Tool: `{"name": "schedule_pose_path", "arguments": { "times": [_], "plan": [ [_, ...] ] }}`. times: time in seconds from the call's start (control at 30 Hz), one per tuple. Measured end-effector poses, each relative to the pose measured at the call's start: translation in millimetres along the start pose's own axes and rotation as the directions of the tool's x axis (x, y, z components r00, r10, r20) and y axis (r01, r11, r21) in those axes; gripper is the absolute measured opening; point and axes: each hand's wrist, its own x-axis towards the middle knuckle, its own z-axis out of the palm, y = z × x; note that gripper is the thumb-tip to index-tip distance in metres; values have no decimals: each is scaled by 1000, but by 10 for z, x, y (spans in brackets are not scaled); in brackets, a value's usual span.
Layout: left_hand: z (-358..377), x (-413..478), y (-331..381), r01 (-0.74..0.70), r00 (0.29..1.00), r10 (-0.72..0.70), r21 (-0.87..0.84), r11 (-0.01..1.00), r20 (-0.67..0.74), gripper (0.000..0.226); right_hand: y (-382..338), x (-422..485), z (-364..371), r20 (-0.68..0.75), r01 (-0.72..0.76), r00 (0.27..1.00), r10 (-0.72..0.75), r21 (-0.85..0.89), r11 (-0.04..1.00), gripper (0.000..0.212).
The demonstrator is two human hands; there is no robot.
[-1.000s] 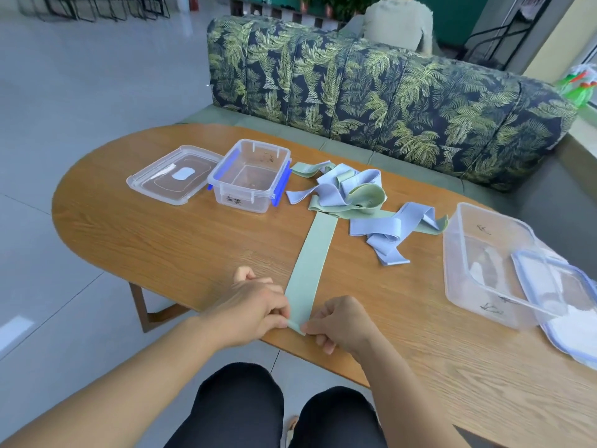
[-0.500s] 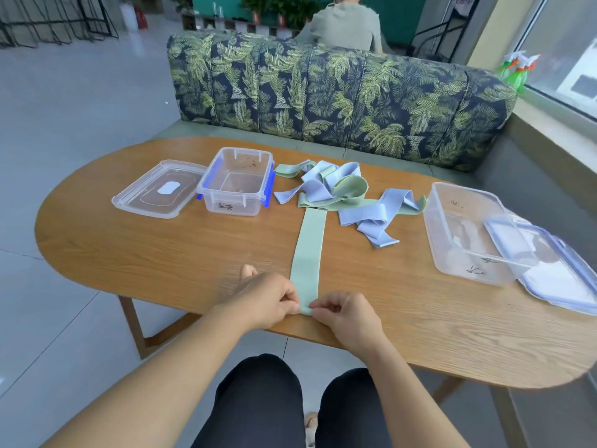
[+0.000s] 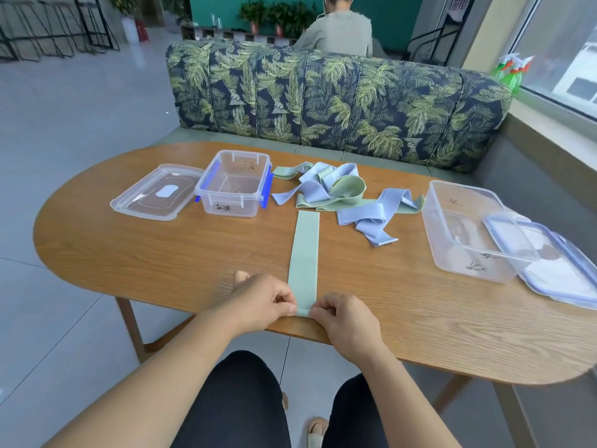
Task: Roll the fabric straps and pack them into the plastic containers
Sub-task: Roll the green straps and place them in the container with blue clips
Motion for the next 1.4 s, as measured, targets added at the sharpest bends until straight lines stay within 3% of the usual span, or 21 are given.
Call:
{"name": "schedule_pose_path", "arguments": {
  "times": [0.13,0.3,0.43,0.57,0.7,0.9,1.23,1.4],
  "plan": [
    [-12,-74,53,-26,994,35,85,996,-99,17,-32,33,-35,37,-34,999,34,8,999,16],
    [105,-152,39,-277,903,359,318,907,-235,13,-58,79,-42,51,-119,992,113,119,986,19],
    [143,-160,-8,-264,910,332,272,926,-247,14,-96,110,-58,85,-189,981,173,230,955,11],
    [155,-119,-18,-237,923,292,228,944,-250,17,-58,75,-109,81,-208,978,193,422,882,19],
    [120,-44,-22,-219,945,261,211,953,-198,17,-6,6,-131,-90,-36,990,112,601,798,6],
    [74,20,-33,-200,967,221,156,967,-129,16,22,6,89,-125,156,984,-124,294,943,10],
    [247,-164,-121,-165,948,157,-5,986,-276,15,16,131,74,-111,224,970,-215,83,971,13],
    [287,-100,-101,-116,955,72,-139,984,-287,6,34,128,118,-136,207,971,-194,88,974,13]
  ]
}}
